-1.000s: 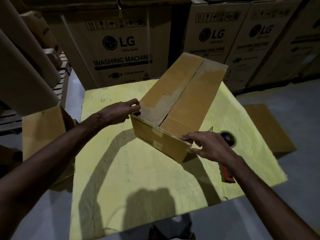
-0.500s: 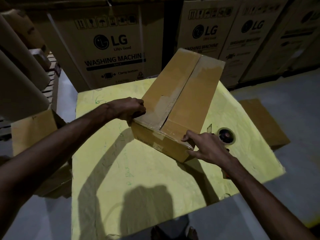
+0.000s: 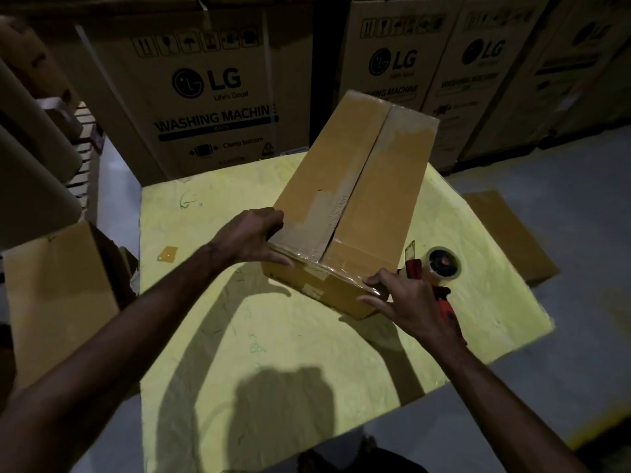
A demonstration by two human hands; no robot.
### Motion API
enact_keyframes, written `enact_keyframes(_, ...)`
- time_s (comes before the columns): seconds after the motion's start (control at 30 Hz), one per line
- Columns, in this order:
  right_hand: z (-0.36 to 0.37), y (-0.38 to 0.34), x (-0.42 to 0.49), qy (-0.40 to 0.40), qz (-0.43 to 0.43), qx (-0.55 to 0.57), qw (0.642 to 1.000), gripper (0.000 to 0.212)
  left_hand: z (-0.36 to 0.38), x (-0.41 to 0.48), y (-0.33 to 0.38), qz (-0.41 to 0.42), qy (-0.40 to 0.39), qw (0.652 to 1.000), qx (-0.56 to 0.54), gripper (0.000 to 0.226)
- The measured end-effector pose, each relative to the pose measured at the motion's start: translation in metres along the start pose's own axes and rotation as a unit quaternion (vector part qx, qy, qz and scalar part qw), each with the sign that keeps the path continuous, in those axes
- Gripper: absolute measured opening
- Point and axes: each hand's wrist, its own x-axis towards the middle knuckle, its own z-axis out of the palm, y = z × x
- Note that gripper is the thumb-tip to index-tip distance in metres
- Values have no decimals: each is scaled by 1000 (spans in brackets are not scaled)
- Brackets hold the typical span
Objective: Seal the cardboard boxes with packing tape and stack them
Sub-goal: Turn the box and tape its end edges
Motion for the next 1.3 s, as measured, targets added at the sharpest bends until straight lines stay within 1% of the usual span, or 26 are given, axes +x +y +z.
enact_keyframes(0.1,3,-9,-4,53,38,32,997,47,17,-13,24,-83,99,992,8,75)
enact_keyframes(0.17,6,-14,-4,64,58,48,995,40,27,-19,35,-149,146,978,9,72)
enact_keyframes(0.2,7,-15,-5,66,54,38,996,37,31,-20,36,-155,162,975,9,71)
enact_keyframes(0.27,12,-14,-8,73,36,10,997,33,34,-23,31,-124,172,977,7,72)
enact_keyframes(0.37,19,-13,-10,97,22,-16,995,29,34,-25,22,-85,156,984,21,77)
enact_keyframes(0.5,19,-16,-5,125,41,-23,991,29,29,-20,31,-119,128,984,45,84)
enact_keyframes(0.57,18,-17,-2,130,57,-36,989,28,29,-13,40,-147,119,979,80,90)
enact_keyframes(0.67,17,-17,4,142,30,-127,981,29,36,-9,58,-165,144,964,153,99)
enact_keyframes(0.7,16,-17,8,148,13,-156,976,30,40,-10,62,-172,156,958,170,100)
enact_keyframes(0.77,15,-17,17,158,-10,-182,971,35,44,-10,72,-176,179,947,201,97)
enact_keyframes(0.8,15,-17,22,161,-18,-184,969,38,45,-6,77,-158,186,949,197,94)
enact_keyframes(0.87,19,-16,27,167,-28,-182,969,41,49,3,84,-76,179,970,146,82)
enact_keyframes(0.93,21,-14,29,167,-41,-171,970,43,55,8,82,-6,171,978,118,70)
enact_keyframes(1.0,22,-13,28,155,-66,-153,974,41,60,7,75,20,198,970,140,65)
enact_keyframes(1.1,19,-11,27,121,-98,-131,979,35,65,4,66,48,263,947,176,61)
enact_keyframes(1.17,18,-8,26,102,-114,-125,980,30,66,4,62,73,268,944,176,57)
enact_keyframes(1.3,16,6,17,78,-148,-130,977,20,67,0,43,137,245,948,152,41)
